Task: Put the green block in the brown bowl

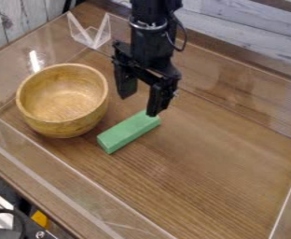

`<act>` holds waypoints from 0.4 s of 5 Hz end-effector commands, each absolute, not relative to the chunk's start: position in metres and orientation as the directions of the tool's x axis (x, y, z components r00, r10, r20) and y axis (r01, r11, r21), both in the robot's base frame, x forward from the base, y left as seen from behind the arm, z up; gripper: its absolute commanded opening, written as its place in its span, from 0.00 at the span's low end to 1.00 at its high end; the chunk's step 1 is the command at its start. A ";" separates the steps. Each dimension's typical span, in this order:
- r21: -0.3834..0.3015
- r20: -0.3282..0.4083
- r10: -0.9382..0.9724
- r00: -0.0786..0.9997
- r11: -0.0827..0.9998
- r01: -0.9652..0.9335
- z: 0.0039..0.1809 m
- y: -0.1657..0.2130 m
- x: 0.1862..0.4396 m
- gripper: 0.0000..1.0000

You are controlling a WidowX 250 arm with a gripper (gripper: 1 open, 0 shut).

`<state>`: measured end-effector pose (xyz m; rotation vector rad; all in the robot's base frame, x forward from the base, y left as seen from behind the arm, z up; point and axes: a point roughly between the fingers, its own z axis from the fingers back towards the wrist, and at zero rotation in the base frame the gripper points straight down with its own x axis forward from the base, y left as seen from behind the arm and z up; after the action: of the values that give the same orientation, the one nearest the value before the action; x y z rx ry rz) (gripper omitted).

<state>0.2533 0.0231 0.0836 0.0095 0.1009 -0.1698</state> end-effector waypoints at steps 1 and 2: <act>0.021 -0.054 -0.208 0.977 0.978 0.209 0.092 0.020 0.258 1.00; 0.021 -0.060 -0.196 0.979 0.980 0.198 0.082 0.019 0.258 1.00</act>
<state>0.2542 0.0193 0.0757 0.0181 0.0818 -0.1938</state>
